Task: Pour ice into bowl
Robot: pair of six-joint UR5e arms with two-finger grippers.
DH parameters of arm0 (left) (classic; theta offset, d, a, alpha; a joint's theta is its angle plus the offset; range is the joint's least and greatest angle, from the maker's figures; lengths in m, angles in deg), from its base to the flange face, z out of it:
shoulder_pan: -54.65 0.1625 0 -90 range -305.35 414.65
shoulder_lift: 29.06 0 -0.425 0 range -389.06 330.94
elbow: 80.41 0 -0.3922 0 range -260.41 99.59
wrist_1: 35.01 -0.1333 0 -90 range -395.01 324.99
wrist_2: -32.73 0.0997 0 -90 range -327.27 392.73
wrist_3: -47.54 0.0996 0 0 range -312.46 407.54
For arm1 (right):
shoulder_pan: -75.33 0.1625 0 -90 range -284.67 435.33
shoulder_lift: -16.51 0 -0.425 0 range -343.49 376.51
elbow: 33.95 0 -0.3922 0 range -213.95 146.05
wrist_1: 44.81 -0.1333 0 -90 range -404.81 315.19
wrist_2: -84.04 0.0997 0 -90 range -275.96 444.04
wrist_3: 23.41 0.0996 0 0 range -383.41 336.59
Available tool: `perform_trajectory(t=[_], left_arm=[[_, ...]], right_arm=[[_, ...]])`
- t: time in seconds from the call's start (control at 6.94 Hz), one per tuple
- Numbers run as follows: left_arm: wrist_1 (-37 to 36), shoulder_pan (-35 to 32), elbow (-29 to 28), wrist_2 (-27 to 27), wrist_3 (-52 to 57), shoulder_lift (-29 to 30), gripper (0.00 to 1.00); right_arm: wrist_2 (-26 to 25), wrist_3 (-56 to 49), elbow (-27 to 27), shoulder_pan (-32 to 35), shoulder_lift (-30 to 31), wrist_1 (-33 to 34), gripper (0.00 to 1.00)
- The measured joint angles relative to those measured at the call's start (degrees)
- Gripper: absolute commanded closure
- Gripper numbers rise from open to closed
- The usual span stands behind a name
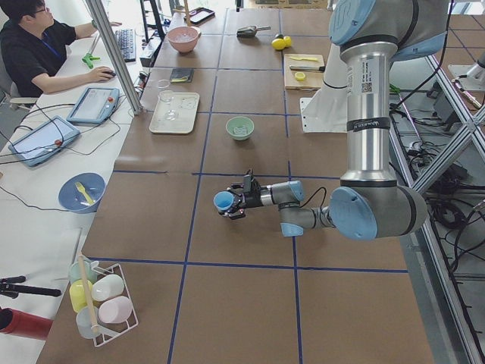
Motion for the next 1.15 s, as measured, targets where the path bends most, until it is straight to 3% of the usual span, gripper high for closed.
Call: perform_trajectory(t=[0.43, 0.72, 0.86, 1.15], left_arm=[[1.94, -1.19, 5.75, -1.28, 3.94, -3.53, 0.0], [3.3, -6.12, 10.12, -6.63, 10.72, -4.8, 0.0], [3.39, -10.97, 12.21, -12.49, 15.96, -4.95, 0.0], [1.54, -24.02, 13.81, -30.0, 29.37, -4.96, 0.0]], right_arm=[[0.0, 0.07, 0.02, -0.01, -0.15, 0.02, 0.0], [0.02, 0.07, -0.04, -0.06, -0.33, 0.0, 0.0], [0.07, 0.07, -0.26, -0.04, -0.43, -0.02, 0.0], [0.16, 0.07, -1.21, -0.05, -0.9, -0.1, 0.0]])
